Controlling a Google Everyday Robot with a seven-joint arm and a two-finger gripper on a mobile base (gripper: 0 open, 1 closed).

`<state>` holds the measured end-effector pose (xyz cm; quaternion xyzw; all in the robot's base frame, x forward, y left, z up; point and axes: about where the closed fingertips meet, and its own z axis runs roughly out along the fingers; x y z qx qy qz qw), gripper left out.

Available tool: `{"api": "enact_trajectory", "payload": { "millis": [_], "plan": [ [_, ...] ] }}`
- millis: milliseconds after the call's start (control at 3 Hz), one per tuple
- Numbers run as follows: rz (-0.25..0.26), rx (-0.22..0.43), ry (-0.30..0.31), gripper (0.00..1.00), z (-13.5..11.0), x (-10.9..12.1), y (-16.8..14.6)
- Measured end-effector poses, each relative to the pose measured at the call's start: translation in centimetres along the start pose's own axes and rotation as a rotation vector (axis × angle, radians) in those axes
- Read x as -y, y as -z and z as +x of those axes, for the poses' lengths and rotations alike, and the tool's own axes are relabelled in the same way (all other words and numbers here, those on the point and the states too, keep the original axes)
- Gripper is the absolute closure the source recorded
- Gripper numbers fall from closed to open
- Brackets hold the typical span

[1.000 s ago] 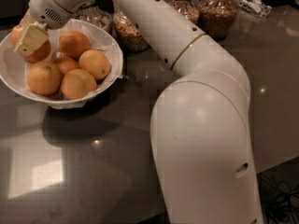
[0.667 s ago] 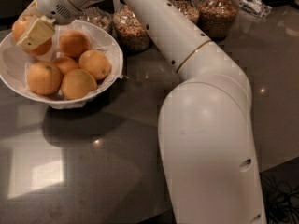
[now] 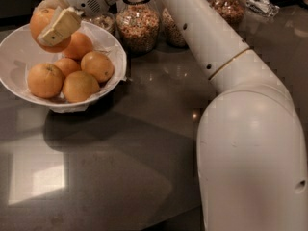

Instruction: Pick orange from white bowl

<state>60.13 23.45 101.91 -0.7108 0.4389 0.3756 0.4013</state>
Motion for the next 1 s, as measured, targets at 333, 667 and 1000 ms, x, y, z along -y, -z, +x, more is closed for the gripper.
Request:
{"api": "enact_trajectory", "payload": {
  "millis": [333,667,1000],
  "plan": [
    [0.016,-0.032,-0.021,1.00,-0.9,-2.7,3.3],
    [0.038,-0.071,-0.064,1.00,-0.5,-5.1,6.0],
    [0.041,-0.076,-0.069,1.00,-0.2,-5.3,6.2]
  ]
}}
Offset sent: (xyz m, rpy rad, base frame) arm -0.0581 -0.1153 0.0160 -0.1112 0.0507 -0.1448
